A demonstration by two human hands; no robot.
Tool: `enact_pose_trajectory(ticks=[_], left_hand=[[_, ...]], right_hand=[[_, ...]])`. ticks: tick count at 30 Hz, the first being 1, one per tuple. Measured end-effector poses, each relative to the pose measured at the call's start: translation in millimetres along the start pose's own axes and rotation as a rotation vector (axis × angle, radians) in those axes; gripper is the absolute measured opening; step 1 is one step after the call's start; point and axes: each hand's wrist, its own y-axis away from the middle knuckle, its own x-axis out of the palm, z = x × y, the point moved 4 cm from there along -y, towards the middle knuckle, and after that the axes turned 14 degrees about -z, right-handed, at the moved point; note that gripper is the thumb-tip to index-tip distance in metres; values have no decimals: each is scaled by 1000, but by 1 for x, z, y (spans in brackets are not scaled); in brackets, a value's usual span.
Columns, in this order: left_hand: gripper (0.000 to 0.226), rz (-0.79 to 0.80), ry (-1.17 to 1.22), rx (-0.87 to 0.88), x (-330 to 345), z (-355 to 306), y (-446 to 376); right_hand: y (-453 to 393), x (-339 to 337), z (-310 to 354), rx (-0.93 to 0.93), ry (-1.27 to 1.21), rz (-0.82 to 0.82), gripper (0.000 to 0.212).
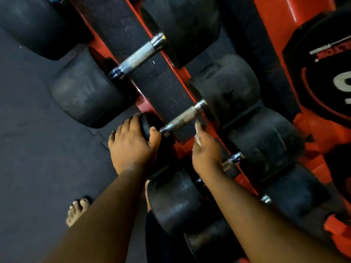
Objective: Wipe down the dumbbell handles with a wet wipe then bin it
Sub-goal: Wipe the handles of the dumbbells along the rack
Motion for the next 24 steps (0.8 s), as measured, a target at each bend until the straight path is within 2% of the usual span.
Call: enact_pose_trajectory(ticks=[1, 2, 3, 5, 7, 12, 14, 15, 18, 20, 22, 24], left_hand=[[67, -2, -3, 2, 1, 0, 1], [67, -9, -4, 2, 1, 0, 1], [67, -17, -4, 2, 0, 0, 1], [69, -24, -7, 4, 0, -1, 1], [70, -29, -9, 3, -1, -3, 1], [72, -26, -26, -9, 1, -1, 2], [72, -29, -29, -9, 1, 0, 2], [72, -32, -31, -10, 1, 0, 2], [72, -30, -40, -8, 4, 2, 1], [73, -28, -35, -7, 5, 1, 1], [73, -36, -32, -6, 4, 2, 1], [72, -44, -32, -4, 3, 2, 1]], right_hand=[[2, 7, -7, 320, -346, -29, 50], [0, 14, -11, 554, -618, -93, 43], [-5, 20, -10, 703, -811, -134, 36], [-21, 30, -1, 835, -1072, -175, 24], [-37, 39, 14, 877, -1240, -148, 14], [-65, 58, 41, 835, -1261, 68, 12], [-66, 61, 41, 843, -1226, 90, 16], [-64, 62, 40, 845, -1213, 43, 14], [-58, 67, 32, 888, -1056, -264, 11], [-64, 66, 36, 933, -896, -302, 26], [-69, 68, 42, 941, -891, -184, 27], [-71, 70, 42, 928, -998, -31, 21]])
